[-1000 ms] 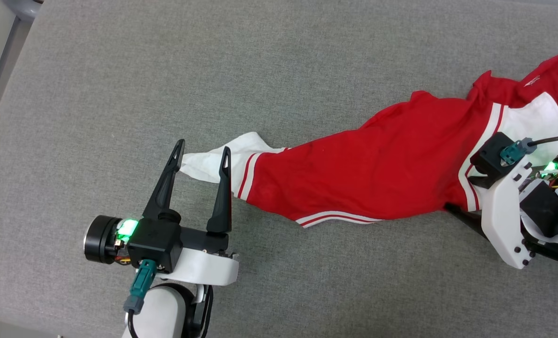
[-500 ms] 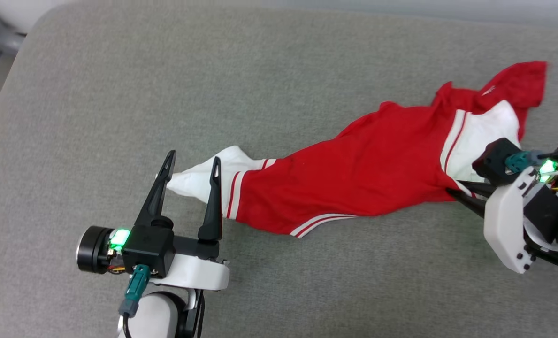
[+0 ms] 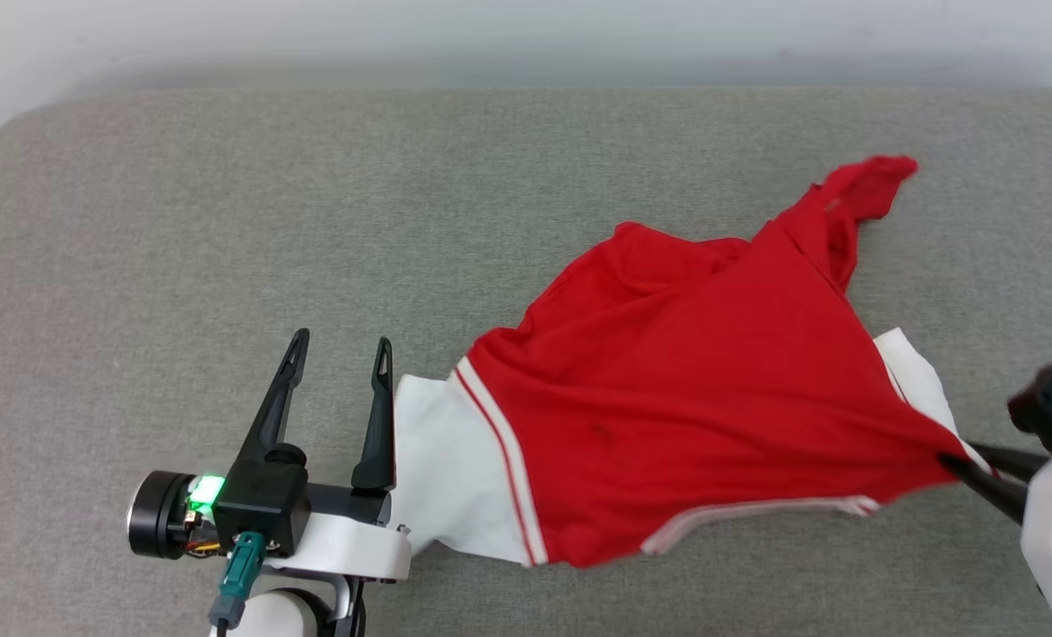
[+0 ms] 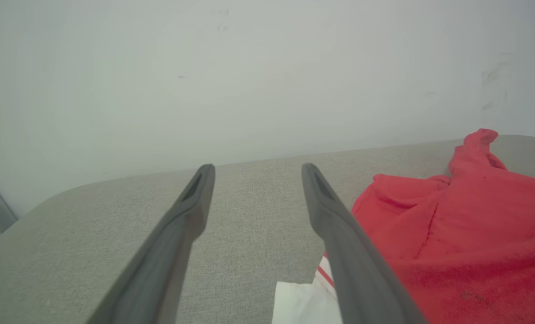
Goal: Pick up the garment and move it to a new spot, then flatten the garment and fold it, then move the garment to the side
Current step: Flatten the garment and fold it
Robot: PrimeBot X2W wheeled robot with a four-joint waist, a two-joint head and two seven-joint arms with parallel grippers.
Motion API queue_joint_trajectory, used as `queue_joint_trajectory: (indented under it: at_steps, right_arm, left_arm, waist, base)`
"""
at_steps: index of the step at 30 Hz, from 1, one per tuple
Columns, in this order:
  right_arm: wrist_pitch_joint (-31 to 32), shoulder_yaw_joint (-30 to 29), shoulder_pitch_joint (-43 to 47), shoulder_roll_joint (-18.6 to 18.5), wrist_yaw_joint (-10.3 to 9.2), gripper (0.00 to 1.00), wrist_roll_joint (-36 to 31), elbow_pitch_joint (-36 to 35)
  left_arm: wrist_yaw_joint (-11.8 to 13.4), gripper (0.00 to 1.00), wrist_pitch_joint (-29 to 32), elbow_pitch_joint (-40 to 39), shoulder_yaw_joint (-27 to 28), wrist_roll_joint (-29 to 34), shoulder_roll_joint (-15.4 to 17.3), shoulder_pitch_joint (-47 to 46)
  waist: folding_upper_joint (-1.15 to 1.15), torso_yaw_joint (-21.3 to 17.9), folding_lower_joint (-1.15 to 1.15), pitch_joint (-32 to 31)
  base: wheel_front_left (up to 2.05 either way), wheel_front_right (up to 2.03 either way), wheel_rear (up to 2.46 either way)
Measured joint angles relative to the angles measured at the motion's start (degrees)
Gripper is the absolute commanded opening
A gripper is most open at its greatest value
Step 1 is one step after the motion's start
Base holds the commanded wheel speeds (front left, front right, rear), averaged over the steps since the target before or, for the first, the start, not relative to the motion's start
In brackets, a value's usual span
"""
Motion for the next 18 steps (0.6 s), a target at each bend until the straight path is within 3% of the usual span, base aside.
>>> queue_joint_trajectory:
  at_steps: [7, 17, 18]
  right_arm:
    - [3.37, -12.52, 17.3, 6.64, -0.02, 0.0, -2.47, 2.72]
    - [3.93, -14.12, 26.79, 16.11, -0.02, 0.0, -1.99, 5.68]
    - [3.09, -14.45, 26.79, 16.19, -0.02, 0.17, -2.4, 5.79]
  left_arm:
    - [-0.16, 1.0, 0.0, 0.0, -0.31, 0.19, 0.01, 0.27]
    - [-0.74, 1.0, 0.0, 1.0, -0.24, 0.09, 0.22, 0.31]
    - [-0.75, 1.0, 0.0, 1.07, -0.16, 0.09, 0.23, 0.33]
  waist:
    - [0.0, -1.09, 0.0, -0.49]
    - [0.0, 0.39, 0.0, -0.77]
    - [0.0, 0.41, 0.0, -0.96]
  base:
    - [0.0, 0.0, 0.0]
    - [0.0, 0.0, 0.0]
    - [0.0, 0.0, 0.0]
